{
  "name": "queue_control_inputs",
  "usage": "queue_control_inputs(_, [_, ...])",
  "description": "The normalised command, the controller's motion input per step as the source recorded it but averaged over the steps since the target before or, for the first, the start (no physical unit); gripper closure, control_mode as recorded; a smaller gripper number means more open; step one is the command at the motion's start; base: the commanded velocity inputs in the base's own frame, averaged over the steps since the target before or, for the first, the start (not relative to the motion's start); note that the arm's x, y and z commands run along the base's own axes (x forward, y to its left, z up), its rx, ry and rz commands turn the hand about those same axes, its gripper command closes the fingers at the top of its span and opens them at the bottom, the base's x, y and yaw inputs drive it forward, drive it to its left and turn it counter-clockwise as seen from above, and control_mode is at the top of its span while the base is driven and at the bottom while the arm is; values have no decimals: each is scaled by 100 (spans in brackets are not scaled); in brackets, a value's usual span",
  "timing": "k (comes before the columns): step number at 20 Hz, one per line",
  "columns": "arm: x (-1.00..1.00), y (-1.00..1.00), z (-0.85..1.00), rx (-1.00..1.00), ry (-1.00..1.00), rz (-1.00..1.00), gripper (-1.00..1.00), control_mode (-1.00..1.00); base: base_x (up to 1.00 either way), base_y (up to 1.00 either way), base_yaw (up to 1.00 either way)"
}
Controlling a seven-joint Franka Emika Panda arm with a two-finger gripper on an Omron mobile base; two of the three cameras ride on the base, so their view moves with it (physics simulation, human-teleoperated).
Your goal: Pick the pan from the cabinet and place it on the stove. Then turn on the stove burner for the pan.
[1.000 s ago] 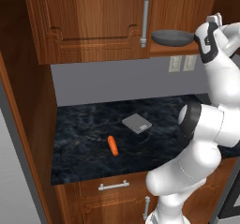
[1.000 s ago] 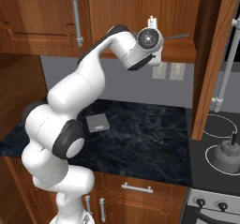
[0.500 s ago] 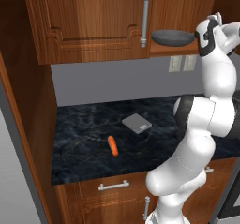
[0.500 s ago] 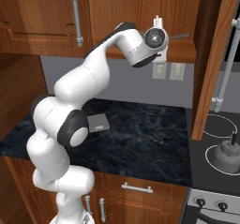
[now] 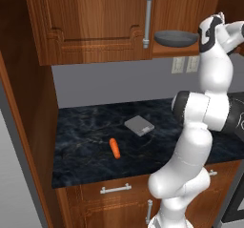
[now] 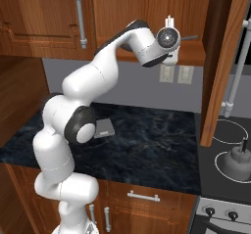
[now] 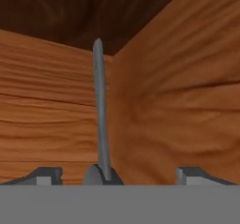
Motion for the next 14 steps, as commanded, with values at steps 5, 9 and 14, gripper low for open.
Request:
queue_control_inputs(5, [36,-14,-17,0,0,0,-100,-100,0,0,0])
queue_control_inputs(9, [36,-10,-18,0,0,0,-100,-100,0,0,0])
queue_control_inputs(14, [18,-17,0,0,-11,0,-100,-100,0,0,0])
